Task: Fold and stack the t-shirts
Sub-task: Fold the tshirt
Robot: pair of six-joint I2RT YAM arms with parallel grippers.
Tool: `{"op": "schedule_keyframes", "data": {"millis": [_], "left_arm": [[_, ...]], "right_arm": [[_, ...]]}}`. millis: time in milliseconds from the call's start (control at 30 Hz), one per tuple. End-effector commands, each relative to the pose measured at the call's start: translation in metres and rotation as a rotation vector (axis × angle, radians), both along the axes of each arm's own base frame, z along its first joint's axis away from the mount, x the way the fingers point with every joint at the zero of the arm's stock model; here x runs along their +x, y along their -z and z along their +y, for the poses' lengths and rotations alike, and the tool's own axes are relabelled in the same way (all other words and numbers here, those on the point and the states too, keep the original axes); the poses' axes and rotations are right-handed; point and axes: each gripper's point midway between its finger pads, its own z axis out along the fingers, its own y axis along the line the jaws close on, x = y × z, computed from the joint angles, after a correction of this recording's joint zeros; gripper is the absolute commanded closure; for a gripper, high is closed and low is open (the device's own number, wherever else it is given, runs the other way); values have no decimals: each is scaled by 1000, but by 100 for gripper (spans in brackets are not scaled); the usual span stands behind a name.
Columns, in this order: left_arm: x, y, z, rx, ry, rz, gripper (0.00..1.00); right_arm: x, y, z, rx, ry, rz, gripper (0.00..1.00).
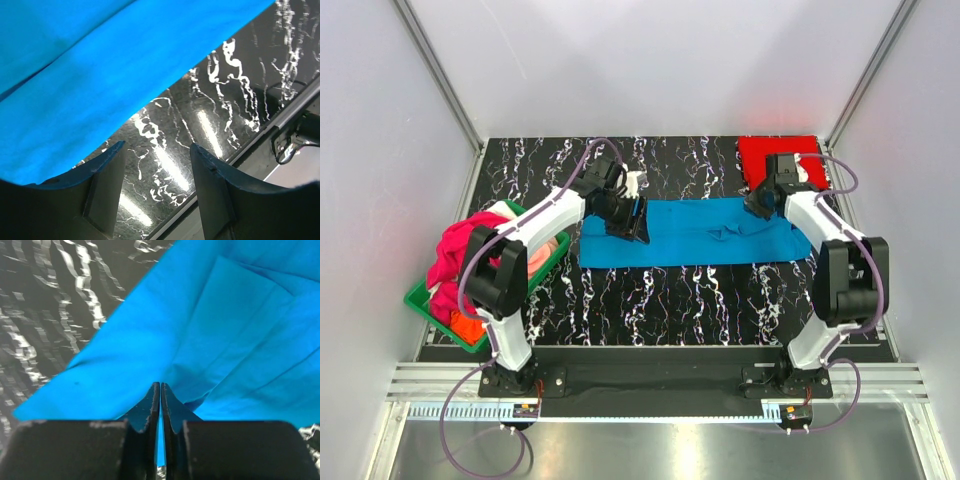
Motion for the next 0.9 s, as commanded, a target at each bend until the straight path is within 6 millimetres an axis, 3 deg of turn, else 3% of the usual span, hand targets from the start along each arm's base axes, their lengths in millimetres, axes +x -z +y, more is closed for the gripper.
{"op": "schedule_keyframes", "data": {"millis": [0,100,233,567,767,867], "left_arm": [[10,-8,2,3,-31,-28,41],[11,-2,2,12,-33,-18,41],[17,13,6,47,-52,0,41],[30,60,28,190,-164,53,42],[14,91,49,307,-203,79,42],[4,100,56,338,-211,87,43]], "right_arm": [[2,17,3,-24,-83,53,92],[-9,37,17,48,-92,84,92],[-8,59,39,103,-147,92,93],[-15,81,21,5,-116,128,94],[-3,61,14,-55,-140,73,92],[0,39,14,-63,-165,41,88]]}}
